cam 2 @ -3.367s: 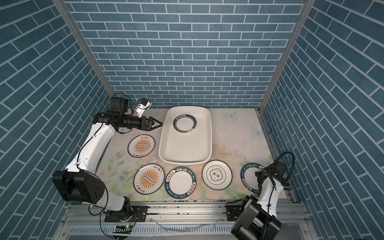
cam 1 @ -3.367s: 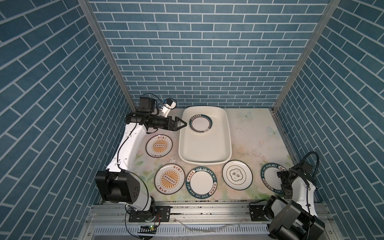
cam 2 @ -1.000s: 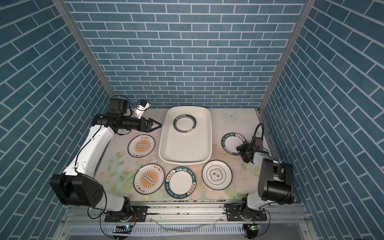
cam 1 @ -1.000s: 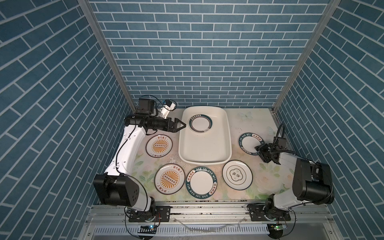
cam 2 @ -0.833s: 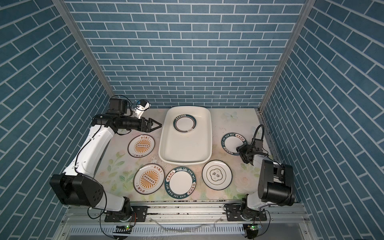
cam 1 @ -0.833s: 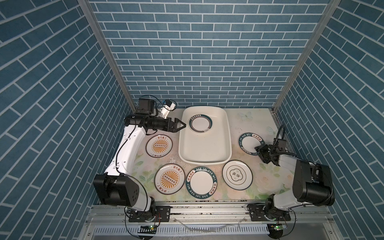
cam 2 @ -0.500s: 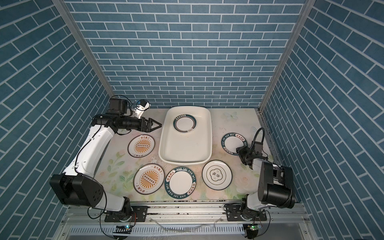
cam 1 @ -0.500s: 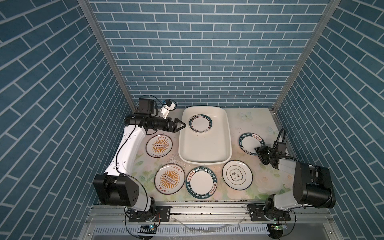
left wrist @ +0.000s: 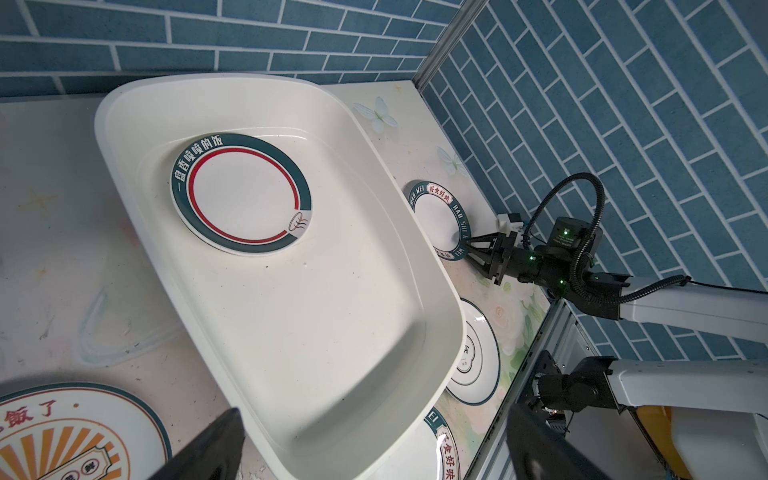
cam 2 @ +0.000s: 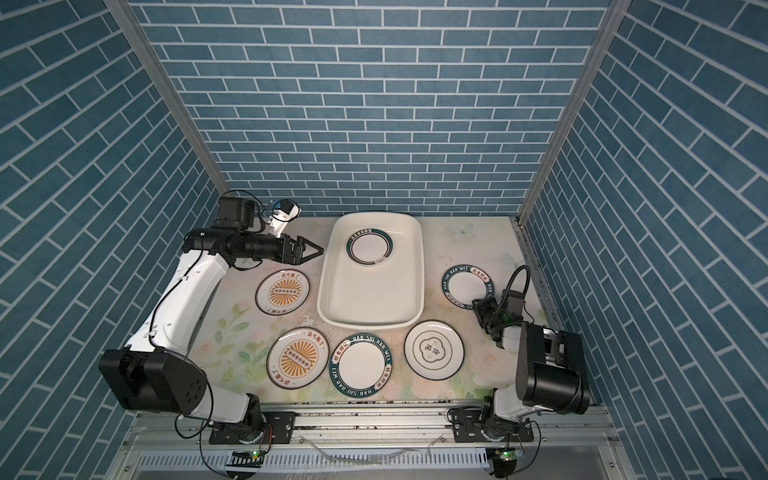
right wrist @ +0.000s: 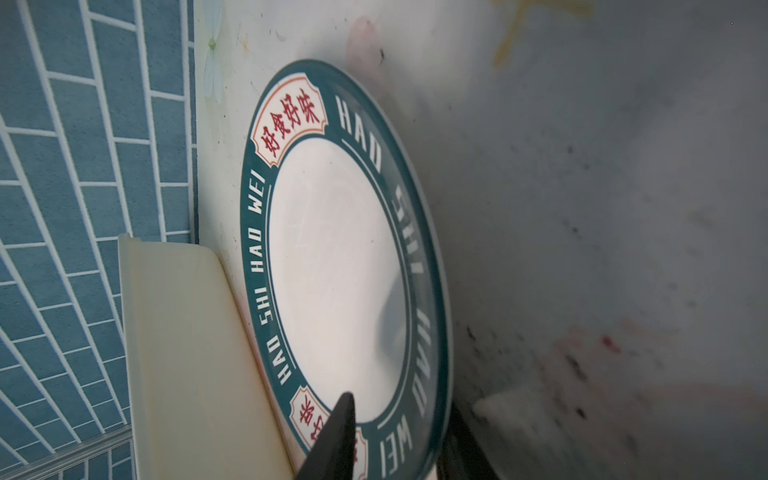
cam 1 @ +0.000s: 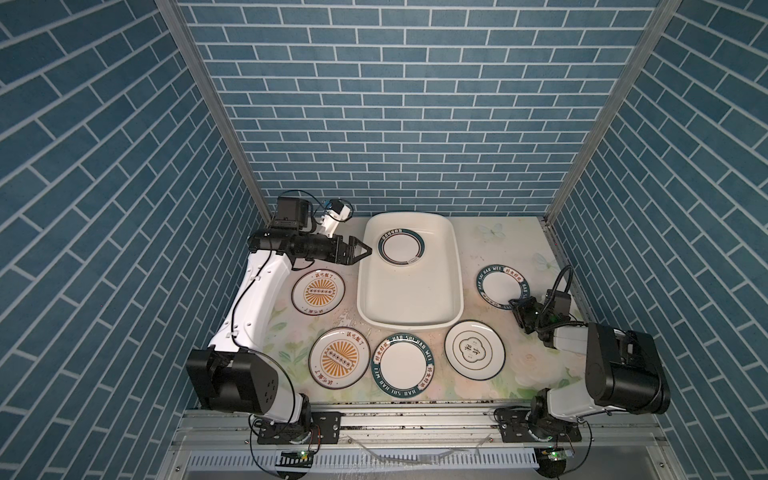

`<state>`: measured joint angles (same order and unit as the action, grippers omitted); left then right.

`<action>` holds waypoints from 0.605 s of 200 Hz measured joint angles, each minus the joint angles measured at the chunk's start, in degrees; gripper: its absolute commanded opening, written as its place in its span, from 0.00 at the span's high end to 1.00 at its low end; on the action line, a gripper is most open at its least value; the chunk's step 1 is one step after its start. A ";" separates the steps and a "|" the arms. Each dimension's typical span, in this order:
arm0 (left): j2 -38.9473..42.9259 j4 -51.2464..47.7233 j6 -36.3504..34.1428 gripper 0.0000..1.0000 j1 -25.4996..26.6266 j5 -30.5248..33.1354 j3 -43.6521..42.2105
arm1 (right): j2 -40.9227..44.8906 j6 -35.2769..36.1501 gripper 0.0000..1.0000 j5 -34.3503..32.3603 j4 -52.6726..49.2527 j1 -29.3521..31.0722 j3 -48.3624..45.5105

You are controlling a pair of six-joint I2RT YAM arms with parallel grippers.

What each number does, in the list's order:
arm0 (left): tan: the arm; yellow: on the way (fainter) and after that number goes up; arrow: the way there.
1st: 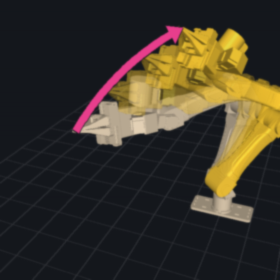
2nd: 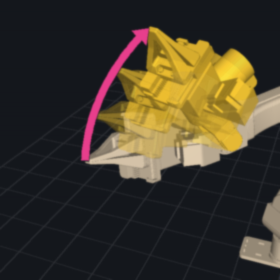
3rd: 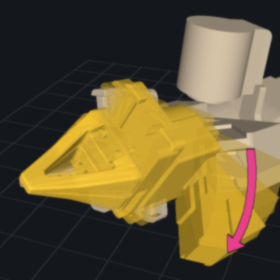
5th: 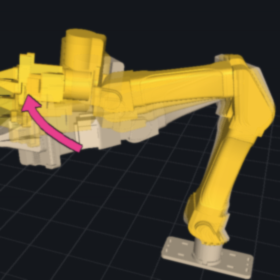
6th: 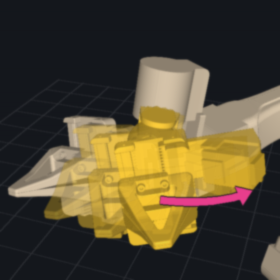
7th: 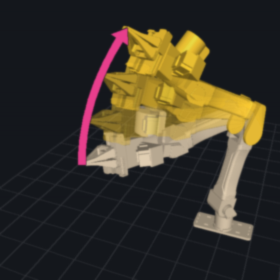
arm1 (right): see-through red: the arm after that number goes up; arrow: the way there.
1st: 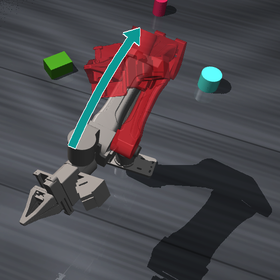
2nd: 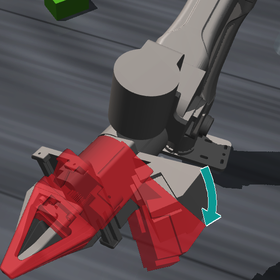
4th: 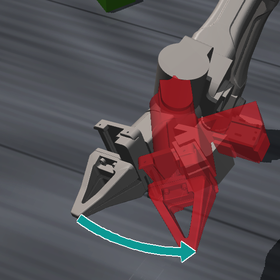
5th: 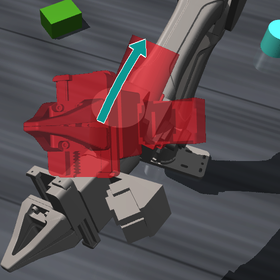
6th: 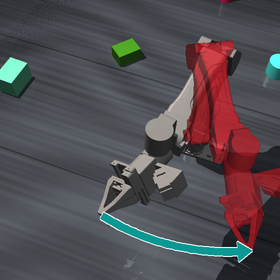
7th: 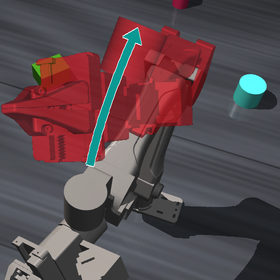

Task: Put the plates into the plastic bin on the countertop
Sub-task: 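Tilt the plate upright and lift it with the right gripper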

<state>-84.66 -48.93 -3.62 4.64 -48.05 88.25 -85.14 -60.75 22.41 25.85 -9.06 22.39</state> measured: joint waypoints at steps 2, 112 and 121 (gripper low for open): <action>0.07 0.00 0.00 0.00 0.00 0.02 -0.02 | -0.02 -0.15 0.72 0.04 0.07 0.00 -0.04; 0.79 0.00 0.02 0.00 0.00 0.04 -0.22 | -0.46 -1.46 0.80 0.11 3.50 0.00 -2.05; 0.79 0.00 0.00 0.00 0.00 0.04 -0.22 | -0.52 -1.64 0.81 0.09 3.82 0.00 -2.25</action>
<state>-83.88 -48.93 -3.62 4.64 -48.01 88.03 -85.67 -62.39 22.50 29.67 -9.06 20.14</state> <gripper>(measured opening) 0.995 0.197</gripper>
